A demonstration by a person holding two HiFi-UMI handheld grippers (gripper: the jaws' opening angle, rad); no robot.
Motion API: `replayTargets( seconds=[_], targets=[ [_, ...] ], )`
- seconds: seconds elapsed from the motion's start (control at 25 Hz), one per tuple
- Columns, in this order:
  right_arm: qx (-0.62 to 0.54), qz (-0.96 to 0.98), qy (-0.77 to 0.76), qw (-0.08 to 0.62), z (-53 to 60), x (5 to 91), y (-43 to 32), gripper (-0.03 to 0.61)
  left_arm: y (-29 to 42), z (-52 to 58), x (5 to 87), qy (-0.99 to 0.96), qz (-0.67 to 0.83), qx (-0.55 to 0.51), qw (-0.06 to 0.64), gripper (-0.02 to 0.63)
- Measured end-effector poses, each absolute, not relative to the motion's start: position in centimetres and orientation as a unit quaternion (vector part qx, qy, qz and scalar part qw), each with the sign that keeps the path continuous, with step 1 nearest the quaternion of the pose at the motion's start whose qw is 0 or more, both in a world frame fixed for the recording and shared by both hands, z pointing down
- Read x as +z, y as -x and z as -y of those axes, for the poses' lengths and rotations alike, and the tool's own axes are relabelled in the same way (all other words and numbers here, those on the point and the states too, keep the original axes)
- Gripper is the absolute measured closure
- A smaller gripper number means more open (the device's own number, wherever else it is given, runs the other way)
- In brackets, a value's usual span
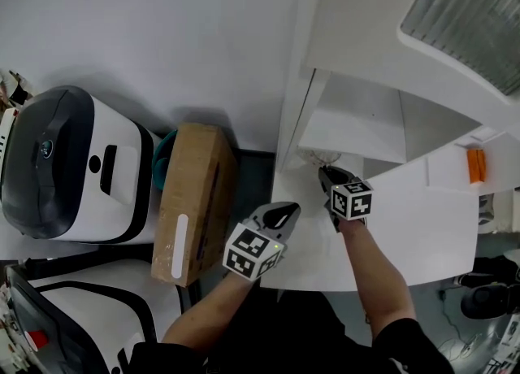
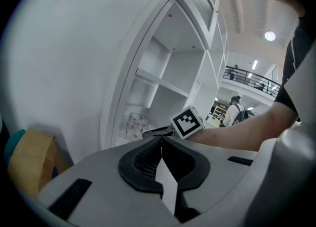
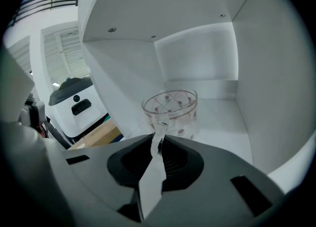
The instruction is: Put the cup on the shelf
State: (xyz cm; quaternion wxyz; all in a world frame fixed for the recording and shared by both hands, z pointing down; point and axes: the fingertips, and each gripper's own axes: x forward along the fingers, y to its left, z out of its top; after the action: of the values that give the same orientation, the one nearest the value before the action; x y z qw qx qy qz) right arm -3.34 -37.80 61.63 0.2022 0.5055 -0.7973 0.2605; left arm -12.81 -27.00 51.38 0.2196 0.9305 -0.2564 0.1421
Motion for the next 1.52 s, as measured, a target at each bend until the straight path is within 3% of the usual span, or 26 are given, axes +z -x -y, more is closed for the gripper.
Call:
replayTargets(
  seconds=[1.12, 1.16, 1.24, 1.4, 1.52],
  targets=[
    [0.308, 0.847, -0.408, 0.147, 41.0, 61.2, 8.6, 0.543, 14.2, 25.6, 51.6, -0.912, 0.286, 0.153, 0.250, 0.601],
    [0.326, 0.841, -0.411, 0.134, 40.7, 61.3, 8.3, 0.534, 14.2, 25.4, 51.4, -0.913, 0.284, 0.152, 0.252, 0.601],
    [0.361, 0.826, -0.420, 0.101, 39.5, 61.5, 7.5, 0.431, 14.2, 24.7, 51.2, -0.914, 0.277, 0.150, 0.254, 0.601],
    [0.412, 0.799, -0.437, 0.028, 35.1, 61.4, 5.3, 0.411, 15.0, 23.3, 51.6, -0.914, 0.267, 0.155, 0.265, 0.601],
    [0.419, 0.791, -0.446, 0.017, 30.8, 61.1, 3.7, 0.411, 15.9, 22.4, 51.8, -0.911, 0.264, 0.155, 0.276, 0.601]
  ],
)
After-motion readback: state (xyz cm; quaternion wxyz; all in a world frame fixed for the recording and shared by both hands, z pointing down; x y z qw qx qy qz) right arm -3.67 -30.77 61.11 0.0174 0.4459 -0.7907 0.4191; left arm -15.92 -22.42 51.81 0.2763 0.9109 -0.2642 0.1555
